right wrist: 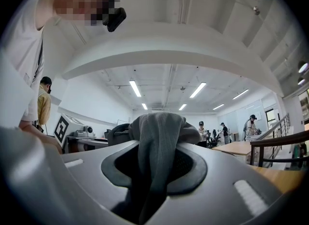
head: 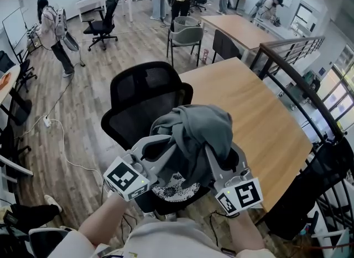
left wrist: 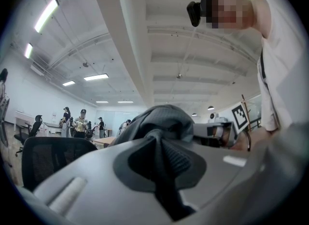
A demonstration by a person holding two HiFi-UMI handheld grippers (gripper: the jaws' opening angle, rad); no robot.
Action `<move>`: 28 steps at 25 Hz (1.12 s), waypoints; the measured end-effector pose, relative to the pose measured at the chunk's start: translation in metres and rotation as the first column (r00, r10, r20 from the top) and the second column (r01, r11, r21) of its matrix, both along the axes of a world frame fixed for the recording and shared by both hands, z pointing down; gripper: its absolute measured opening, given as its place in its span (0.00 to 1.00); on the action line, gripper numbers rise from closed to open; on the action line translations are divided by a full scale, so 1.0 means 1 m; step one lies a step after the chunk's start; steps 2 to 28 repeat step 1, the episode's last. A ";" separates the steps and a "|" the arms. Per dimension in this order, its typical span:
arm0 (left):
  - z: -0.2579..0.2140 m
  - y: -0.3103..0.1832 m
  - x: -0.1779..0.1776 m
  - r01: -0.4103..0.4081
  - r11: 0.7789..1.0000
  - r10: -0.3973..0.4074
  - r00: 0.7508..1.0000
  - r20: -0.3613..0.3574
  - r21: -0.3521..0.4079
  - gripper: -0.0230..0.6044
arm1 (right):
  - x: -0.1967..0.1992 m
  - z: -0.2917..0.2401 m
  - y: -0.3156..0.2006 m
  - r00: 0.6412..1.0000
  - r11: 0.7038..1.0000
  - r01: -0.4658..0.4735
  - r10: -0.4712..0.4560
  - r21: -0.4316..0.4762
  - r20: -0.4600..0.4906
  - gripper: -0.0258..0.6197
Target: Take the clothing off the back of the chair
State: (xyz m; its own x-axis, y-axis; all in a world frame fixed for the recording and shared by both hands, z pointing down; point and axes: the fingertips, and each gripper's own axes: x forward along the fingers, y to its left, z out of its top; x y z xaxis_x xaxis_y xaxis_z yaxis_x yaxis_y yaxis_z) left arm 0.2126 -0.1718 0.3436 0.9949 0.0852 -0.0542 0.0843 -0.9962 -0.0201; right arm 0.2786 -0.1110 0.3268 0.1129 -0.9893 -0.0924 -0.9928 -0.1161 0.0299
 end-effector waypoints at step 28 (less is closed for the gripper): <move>0.000 0.001 0.000 0.000 1.000 0.000 1.000 0.000 0.000 0.08 | 0.000 0.000 0.001 1.000 1.000 0.001 -0.001 0.001 0.004 0.24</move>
